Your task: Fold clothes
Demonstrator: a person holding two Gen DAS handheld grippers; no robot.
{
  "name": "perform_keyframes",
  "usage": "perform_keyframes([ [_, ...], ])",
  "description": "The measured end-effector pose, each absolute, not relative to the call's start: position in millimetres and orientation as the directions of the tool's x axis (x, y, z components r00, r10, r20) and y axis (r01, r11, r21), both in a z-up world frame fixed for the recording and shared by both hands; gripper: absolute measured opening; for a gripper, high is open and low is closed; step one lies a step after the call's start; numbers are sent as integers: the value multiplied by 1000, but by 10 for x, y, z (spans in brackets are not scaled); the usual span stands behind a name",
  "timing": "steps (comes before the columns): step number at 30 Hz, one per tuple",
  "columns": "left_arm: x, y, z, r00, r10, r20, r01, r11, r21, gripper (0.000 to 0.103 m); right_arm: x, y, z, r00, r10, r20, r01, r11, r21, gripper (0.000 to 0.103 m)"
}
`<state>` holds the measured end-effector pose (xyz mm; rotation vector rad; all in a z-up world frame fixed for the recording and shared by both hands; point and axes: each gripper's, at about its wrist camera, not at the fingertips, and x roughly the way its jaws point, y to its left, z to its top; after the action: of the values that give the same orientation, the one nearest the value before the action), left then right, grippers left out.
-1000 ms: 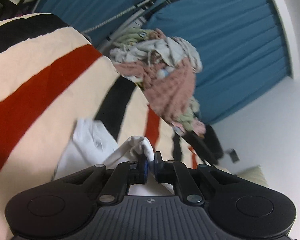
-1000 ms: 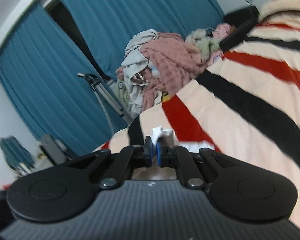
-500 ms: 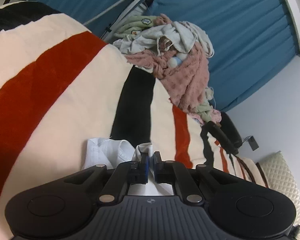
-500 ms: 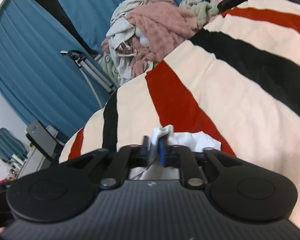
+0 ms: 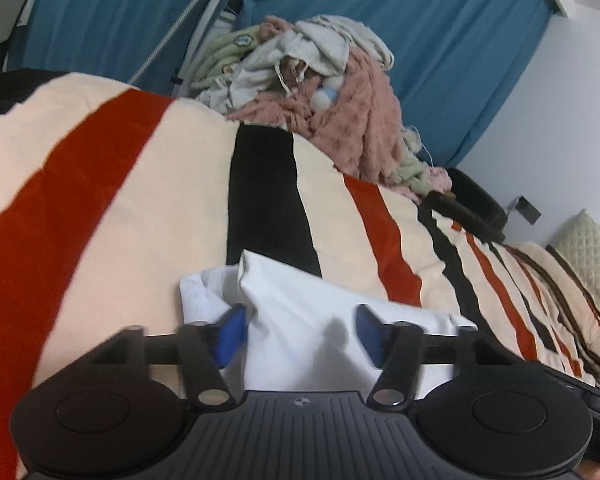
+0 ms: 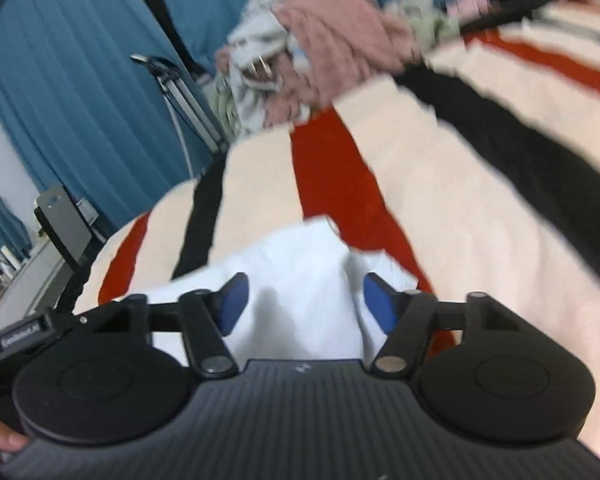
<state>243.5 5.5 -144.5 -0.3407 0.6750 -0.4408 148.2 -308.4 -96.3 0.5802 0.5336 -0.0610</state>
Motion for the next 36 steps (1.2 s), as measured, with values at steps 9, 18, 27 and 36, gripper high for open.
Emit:
perform_keyframes([
  [9,2410,10,-1222,759,-490,-428,331,857,-395,7,1504,-2879,-784,924,-15,-382,165,917,364,8],
  [18,2341,-43,-1272,740,-491,-460,358,866,-349,61,1494,-2853,-824,896,-71,-439,244,904,352,80],
  [27,2270,-354,-1390,733,-420,-535,362,907,-217,76,1508,-2699,-724,920,10,-391,127,938,322,60],
  [36,2110,-376,-1472,729,-399,-556,369,913,-172,76,1526,-2537,-905,860,29,-510,122,958,260,60],
])
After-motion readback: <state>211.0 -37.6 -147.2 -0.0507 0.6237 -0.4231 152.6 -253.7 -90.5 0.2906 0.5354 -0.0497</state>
